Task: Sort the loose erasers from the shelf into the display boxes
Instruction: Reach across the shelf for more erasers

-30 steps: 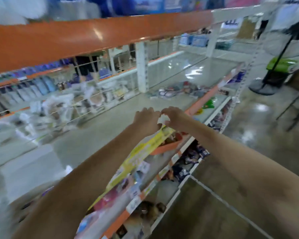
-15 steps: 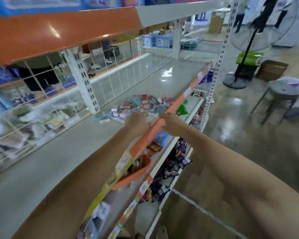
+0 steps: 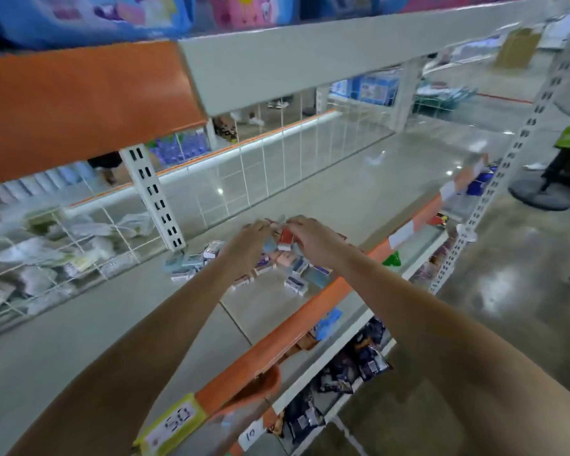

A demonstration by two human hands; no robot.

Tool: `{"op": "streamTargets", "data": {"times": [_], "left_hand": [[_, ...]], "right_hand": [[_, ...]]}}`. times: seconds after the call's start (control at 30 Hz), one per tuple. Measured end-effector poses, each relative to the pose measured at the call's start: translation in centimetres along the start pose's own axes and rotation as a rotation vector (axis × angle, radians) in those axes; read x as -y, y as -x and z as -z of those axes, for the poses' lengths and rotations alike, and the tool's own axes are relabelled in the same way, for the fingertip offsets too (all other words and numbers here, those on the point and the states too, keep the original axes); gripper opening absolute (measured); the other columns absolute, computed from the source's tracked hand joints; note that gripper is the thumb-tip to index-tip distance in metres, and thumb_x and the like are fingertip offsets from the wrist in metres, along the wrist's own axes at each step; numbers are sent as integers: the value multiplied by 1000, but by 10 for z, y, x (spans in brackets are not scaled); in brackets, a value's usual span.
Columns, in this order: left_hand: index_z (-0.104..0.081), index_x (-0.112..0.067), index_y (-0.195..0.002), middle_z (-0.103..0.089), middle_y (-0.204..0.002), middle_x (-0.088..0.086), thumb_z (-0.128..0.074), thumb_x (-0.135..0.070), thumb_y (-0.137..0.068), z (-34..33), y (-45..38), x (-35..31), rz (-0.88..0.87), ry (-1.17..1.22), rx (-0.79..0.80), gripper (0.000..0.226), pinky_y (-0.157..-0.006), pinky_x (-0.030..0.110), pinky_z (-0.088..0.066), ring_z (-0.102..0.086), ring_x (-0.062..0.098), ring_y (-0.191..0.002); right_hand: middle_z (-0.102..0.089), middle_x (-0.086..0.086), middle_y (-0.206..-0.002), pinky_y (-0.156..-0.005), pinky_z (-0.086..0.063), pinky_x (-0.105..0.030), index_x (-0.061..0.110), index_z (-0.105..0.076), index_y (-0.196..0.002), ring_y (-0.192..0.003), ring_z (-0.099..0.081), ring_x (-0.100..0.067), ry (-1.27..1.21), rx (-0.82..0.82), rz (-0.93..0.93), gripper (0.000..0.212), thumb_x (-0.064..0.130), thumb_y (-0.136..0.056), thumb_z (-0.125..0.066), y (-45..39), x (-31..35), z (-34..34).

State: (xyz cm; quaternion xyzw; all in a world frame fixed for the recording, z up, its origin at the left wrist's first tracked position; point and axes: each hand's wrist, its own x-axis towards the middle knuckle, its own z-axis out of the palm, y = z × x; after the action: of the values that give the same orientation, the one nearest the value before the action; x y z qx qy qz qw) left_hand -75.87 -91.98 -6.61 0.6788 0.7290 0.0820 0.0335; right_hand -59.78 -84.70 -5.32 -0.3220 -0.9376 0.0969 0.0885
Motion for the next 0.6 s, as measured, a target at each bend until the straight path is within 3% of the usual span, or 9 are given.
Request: {"op": "streamTargets", "data": {"times": [0.13,0.3,0.5,0.6], "left_hand": [[-60,-5,-116,-59,-120,12,-61,2,-78,1,-5,-8,68,42,-40,38,-93,30,-36,-55,29,-110],[-68,-7,-110,-66,-111,13,-68,-1,-78,5,3,-13,132,40,-113,33,-94,30,-40,-60,29,-105],[-66,-13,-105,-62,-107,5,-79,-22,-72,16,46,-16,423,34,-276,36,-86,35,-48,-58,21,-98],[-64,-11,-98,-58,-99,6,-82,-24,-67,22,82,-20,510,44,-320,38,-78,37,-49,-55,23,-91]], "right_hand": [[-58,-6,-117,-85,-45,-31,13,-58,-119,-107,-56,-26,-16,102,135,43,1,-78,-58,-29,-16,-5],[-59,-5,-106,-80,-43,-29,14,-63,-110,-99,-57,-22,-36,82,340,30,7,-81,-62,-47,-38,-2],[-52,0,-106,-82,-42,-21,13,-60,-120,-93,-53,-13,-371,47,417,37,19,-84,-66,-43,-38,5],[-49,3,-104,-77,-39,-8,13,-59,-122,-92,-53,-10,-477,48,474,36,18,-86,-65,-33,-18,4]]}}
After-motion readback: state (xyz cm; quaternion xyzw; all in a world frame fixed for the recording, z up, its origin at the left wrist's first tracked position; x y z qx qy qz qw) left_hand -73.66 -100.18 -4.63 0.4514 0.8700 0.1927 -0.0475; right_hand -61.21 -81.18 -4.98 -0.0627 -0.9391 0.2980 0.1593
